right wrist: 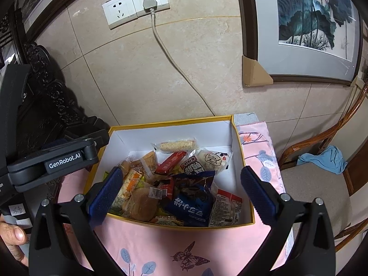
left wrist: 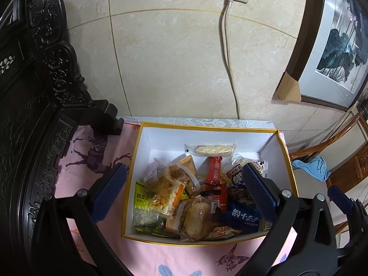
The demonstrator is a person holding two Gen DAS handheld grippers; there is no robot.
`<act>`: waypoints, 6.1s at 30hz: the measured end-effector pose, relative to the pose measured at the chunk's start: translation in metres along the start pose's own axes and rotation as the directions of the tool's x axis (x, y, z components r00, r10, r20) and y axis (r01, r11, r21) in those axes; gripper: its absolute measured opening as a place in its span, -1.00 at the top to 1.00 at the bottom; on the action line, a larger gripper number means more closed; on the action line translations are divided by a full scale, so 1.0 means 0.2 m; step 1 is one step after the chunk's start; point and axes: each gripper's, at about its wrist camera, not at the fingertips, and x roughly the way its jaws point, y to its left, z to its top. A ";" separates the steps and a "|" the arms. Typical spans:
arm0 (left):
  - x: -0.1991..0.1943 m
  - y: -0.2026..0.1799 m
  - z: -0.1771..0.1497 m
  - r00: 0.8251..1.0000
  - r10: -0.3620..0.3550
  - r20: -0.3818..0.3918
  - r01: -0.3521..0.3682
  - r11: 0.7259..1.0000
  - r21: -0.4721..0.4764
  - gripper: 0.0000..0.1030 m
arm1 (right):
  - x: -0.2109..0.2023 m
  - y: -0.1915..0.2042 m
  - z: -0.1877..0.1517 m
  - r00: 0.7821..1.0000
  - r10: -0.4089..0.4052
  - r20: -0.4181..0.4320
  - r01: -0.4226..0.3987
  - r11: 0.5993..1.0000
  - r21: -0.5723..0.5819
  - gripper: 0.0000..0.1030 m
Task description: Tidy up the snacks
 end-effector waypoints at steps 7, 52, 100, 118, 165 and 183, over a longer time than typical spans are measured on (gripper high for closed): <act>0.00 -0.03 0.01 1.000 -0.004 -0.011 0.004 1.000 0.026 -0.96 | 0.00 0.01 0.00 1.000 0.003 0.001 -0.003 1.000 -0.003 -0.97; -0.01 -0.01 0.00 1.000 -0.007 -0.024 0.008 1.000 0.014 -0.96 | -0.01 0.04 -0.02 1.000 -0.001 -0.006 0.000 1.000 -0.027 -0.97; 0.00 0.00 -0.02 0.999 -0.015 -0.036 0.015 1.000 -0.001 -0.96 | 0.00 0.06 -0.03 1.000 -0.002 -0.029 0.000 0.999 -0.050 -0.97; -0.09 0.05 -0.09 0.999 -0.004 -0.032 0.003 1.000 -0.015 -0.96 | -0.07 0.09 -0.10 0.999 0.000 -0.046 -0.004 0.997 -0.078 -0.97; -0.27 0.19 -1.31 0.969 0.080 -0.233 -0.065 0.995 0.070 -0.96 | -0.21 -0.07 -1.11 0.959 -0.027 -0.282 0.012 0.998 -0.056 -0.97; -0.31 0.18 -1.03 0.986 0.061 -0.152 -0.054 0.997 0.047 -0.96 | -0.25 0.06 -0.79 0.982 -0.035 -0.187 0.012 0.993 -0.120 -0.97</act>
